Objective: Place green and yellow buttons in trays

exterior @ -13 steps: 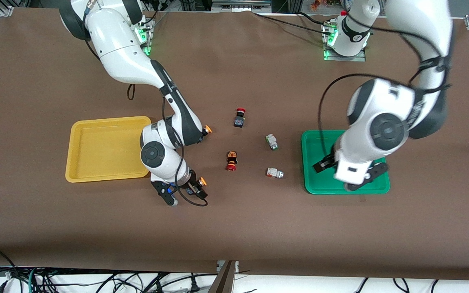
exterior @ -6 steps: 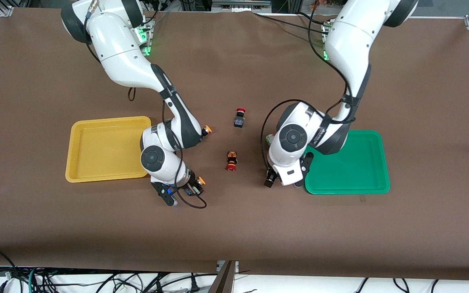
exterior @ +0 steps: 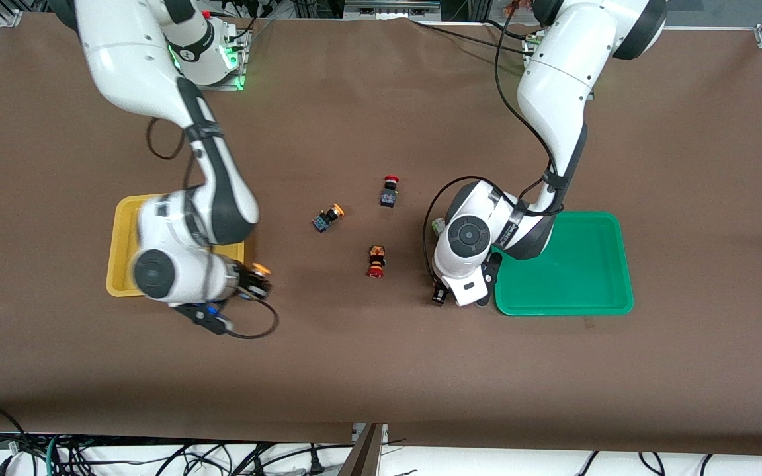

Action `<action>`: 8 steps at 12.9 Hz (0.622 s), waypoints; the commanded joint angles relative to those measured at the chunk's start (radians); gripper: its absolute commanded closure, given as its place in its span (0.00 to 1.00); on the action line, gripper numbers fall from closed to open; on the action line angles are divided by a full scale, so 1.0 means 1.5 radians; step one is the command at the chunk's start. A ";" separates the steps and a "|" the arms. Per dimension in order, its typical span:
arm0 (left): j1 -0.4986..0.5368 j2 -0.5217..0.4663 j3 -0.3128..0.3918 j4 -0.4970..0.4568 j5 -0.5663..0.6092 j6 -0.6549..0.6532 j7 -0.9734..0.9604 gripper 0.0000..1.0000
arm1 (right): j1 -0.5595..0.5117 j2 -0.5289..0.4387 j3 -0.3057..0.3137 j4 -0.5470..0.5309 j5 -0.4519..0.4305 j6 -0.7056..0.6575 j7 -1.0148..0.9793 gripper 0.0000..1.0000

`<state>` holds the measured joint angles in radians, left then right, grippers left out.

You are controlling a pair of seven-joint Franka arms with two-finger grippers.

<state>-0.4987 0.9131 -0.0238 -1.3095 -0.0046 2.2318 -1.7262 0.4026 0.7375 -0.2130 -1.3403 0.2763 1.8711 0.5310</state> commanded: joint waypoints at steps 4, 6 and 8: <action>0.001 -0.023 0.009 0.005 0.061 -0.084 0.062 1.00 | -0.008 -0.128 -0.092 -0.390 0.007 0.228 -0.308 0.34; 0.013 -0.065 0.014 0.008 0.078 -0.175 0.155 1.00 | -0.017 -0.132 -0.092 -0.394 0.007 0.221 -0.314 0.07; 0.059 -0.120 0.013 0.007 0.078 -0.250 0.274 1.00 | 0.004 -0.148 -0.085 -0.329 0.013 0.125 -0.217 0.07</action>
<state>-0.4721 0.8321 0.0026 -1.2739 0.0885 1.9512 -1.4624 0.3805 0.5750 -0.3521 -1.8916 0.2821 2.1675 0.1008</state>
